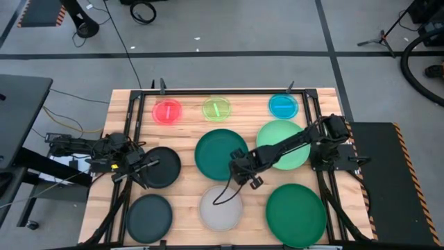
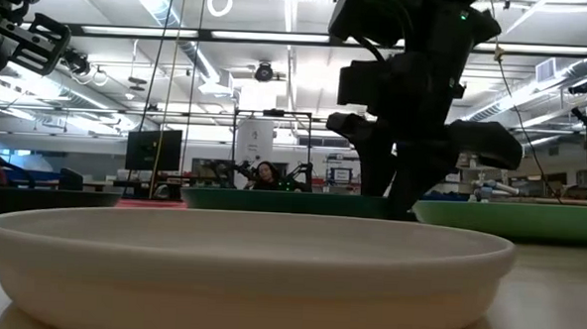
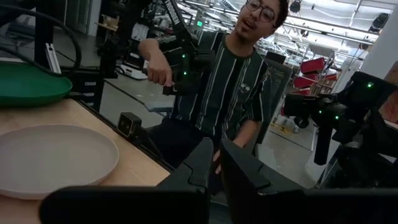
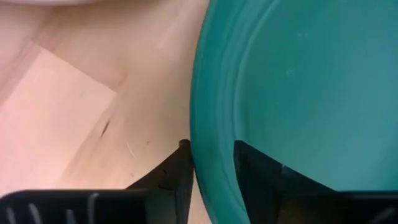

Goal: Stack plastic plates
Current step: Stack the dark green plate on the light green plate

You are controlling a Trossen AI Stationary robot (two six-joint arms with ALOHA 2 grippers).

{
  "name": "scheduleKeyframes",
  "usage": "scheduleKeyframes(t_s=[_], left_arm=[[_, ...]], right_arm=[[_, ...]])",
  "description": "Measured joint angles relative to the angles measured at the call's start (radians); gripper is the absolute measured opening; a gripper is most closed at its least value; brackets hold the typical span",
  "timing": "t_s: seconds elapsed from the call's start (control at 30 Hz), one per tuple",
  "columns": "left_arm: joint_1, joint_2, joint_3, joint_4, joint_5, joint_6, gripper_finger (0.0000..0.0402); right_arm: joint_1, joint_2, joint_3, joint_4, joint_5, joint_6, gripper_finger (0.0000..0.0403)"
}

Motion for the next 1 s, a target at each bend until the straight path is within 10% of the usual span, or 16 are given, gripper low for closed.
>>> scheduleKeyframes(t_s=[0.27,0.5,1.0], left_arm=[[0.000,0.000,0.000,0.000,0.000,0.000,0.0038],[0.000,0.000,0.000,0.000,0.000,0.000,0.0038],[0.000,0.000,0.000,0.000,0.000,0.000,0.0038]], right_arm=[[-0.011,-0.002,0.000,0.017,-0.038,-0.010,0.0022],[0.092,-0.039,0.036,-0.128,0.184,0.080,0.0012],[0.257,-0.339,-0.021,-0.753,0.306,1.284,0.0012]])
